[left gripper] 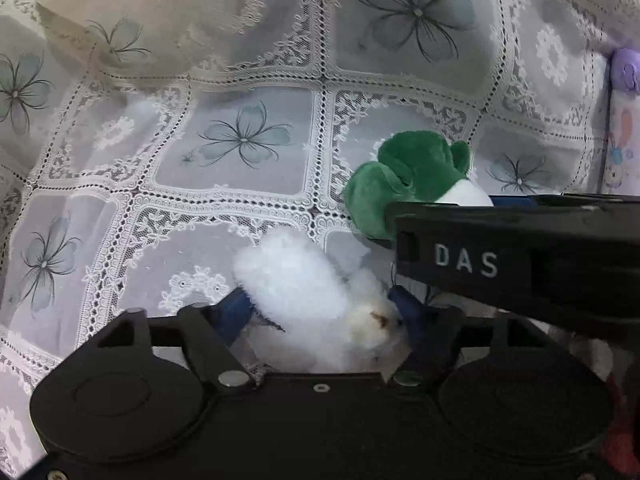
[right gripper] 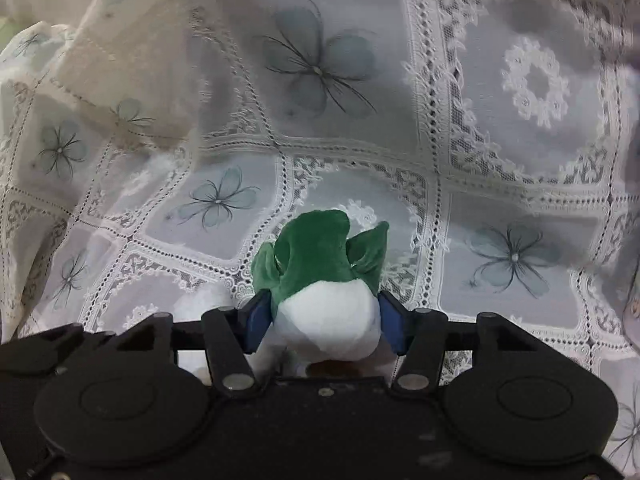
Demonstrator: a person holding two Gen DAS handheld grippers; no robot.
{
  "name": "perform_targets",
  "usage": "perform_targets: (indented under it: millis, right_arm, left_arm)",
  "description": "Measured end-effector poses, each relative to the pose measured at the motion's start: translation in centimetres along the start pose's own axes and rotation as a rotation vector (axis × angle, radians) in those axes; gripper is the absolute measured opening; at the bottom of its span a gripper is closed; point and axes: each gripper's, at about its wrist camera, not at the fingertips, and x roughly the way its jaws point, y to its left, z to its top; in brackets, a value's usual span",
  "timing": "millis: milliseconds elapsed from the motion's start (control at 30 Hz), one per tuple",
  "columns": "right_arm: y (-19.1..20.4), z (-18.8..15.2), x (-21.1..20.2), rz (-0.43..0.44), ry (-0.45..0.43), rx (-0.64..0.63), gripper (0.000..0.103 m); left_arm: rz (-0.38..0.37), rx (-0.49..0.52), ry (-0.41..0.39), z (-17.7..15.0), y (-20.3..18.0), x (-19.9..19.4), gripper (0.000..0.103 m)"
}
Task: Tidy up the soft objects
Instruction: 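Close the left tool on the white bunny while the right tool grasps the green bird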
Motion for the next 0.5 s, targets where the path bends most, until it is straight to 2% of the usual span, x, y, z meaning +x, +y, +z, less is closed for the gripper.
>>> perform_targets:
  millis: [100,333,400,500]
  right_arm:
    - [-0.4,0.1,-0.4,-0.022,-0.016,0.016,0.054]
    - [-4.4,0.0,-4.1,-0.091,-0.070,0.091,0.054]
    - [-6.2,-0.3,-5.3,-0.115,-0.077,0.116,0.055]
    - [-8.5,-1.1,-6.4,-0.143,-0.061,0.165,0.055]
  left_arm:
    - [-0.017,0.000,-0.005,0.1,-0.1,-0.2,0.059]
    - [-0.055,0.016,-0.033,0.6,-2.7,-0.1,0.050]
    - [-0.064,0.022,-0.030,1.0,-3.8,0.3,0.038]
    - [-0.023,0.039,-0.022,1.2,-4.7,0.4,0.042]
